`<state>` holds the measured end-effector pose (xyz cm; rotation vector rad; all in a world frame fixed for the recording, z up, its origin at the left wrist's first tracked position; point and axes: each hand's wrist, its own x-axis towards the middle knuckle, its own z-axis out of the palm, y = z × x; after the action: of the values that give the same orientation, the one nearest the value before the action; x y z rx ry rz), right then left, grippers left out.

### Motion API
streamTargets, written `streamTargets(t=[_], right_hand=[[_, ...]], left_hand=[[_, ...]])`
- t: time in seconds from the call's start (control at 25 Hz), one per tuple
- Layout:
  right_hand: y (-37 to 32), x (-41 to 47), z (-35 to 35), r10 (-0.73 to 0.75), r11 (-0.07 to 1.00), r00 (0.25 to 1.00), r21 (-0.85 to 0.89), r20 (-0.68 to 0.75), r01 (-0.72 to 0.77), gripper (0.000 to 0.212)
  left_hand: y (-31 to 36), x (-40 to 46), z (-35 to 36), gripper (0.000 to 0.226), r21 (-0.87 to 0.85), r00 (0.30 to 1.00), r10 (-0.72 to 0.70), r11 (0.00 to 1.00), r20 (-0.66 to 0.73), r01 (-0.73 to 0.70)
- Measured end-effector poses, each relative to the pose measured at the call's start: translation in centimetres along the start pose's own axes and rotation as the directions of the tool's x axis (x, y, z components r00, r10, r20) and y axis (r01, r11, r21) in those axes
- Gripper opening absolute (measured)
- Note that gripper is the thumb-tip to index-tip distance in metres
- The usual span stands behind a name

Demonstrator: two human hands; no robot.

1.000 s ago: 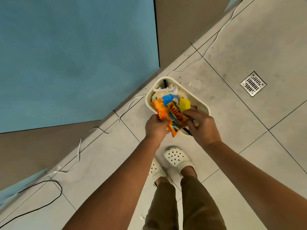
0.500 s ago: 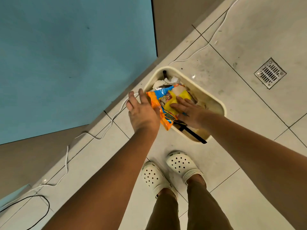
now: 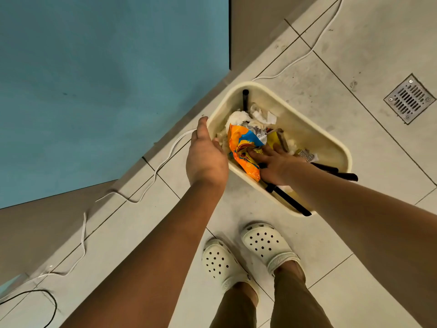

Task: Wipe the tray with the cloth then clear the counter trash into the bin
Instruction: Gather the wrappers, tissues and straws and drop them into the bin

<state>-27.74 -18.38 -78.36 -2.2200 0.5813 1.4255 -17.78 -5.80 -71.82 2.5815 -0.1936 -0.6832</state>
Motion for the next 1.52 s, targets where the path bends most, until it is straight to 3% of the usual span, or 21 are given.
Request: streamTargets(t=[0.2,0.4,0.68,0.88,1.04,1.32,1.52], right_hand=[[-0.6,-1.0,-1.2,-0.035,0.997,0.999,0.062,-0.02,0.036,0.058],[-0.4,-6.8,-1.8,0.024,0.944,0.966,0.324,-0.259,0.064,0.046],[0.1,-15.8,-1.7,0.104,0.862,0.927,0.498,-0.361,0.097,0.039],[-1.3,-21.9,-3.6,0.044,0.863,0.925,0.481,-0.378,0.156,0.037],[-4.2,-28.2,-6.8,-0.059,0.854,0.866,0.425,-0.496,0.301,0.031],[-9.6,-45.9,-13.7,-0.288,0.809,0.771,0.286,-0.568,0.514,0.029],[-14.7,-54.2,-17.6,-0.48,0.776,0.683,0.097,-0.551,0.624,0.032]], left_hand=[[0.3,-0.5,-1.2,0.055,-0.093,0.993,-0.042,0.994,0.109,0.052],[1.0,-3.8,-4.0,0.057,-0.125,0.98,-0.115,0.983,0.161,0.136],[3.2,-8.6,-9.1,0.044,-0.154,0.962,-0.167,0.967,0.217,0.203],[6.2,-11.5,-14.6,0.029,-0.228,0.959,-0.133,0.955,0.249,0.192],[9.6,-14.8,-20.6,0.024,-0.327,0.973,-0.08,0.933,0.216,0.15],[14.4,-26.9,-35.2,0.02,-0.511,0.996,-0.087,0.856,0.001,0.075],[17.0,-32.8,-43.1,0.025,-0.515,0.988,-0.096,0.857,-0.12,0.02]])
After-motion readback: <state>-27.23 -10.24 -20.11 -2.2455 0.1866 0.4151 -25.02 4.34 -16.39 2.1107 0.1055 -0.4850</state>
